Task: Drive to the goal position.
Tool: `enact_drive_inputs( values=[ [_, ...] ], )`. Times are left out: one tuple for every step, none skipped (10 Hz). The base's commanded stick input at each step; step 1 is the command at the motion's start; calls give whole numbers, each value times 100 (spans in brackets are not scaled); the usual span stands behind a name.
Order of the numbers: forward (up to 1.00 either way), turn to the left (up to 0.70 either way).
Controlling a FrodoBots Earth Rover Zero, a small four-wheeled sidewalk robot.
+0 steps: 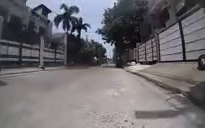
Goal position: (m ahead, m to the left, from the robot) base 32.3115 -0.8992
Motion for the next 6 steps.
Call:
enact_drive_inputs(
  values=[
    [85,0],
    [85,-25],
    [85,-33],
    [85,-34],
    [85,-34],
    [85,-34]
  ],
)
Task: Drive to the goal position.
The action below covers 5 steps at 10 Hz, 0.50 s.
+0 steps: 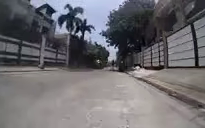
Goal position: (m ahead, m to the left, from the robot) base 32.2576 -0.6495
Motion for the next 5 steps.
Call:
enact_drive_inputs(
  values=[
    [85,-34],
    [85,-31],
    [85,-3],
    [85,0],
    [85,0]
  ],
)
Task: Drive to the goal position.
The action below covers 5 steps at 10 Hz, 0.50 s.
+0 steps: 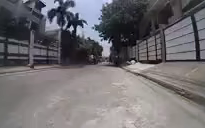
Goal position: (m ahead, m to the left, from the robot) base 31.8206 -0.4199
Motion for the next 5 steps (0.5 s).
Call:
enact_drive_inputs(
  values=[
    [85,0],
    [85,0],
    [85,0],
    [85,0],
    [85,0]
  ],
)
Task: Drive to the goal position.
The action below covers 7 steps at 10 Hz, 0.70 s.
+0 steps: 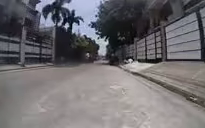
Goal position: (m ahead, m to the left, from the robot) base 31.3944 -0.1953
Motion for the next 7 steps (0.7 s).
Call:
enact_drive_inputs(
  values=[
    [85,0],
    [85,0],
    [85,0],
    [85,0],
    [85,0],
    [85,-17],
    [85,-32]
  ],
)
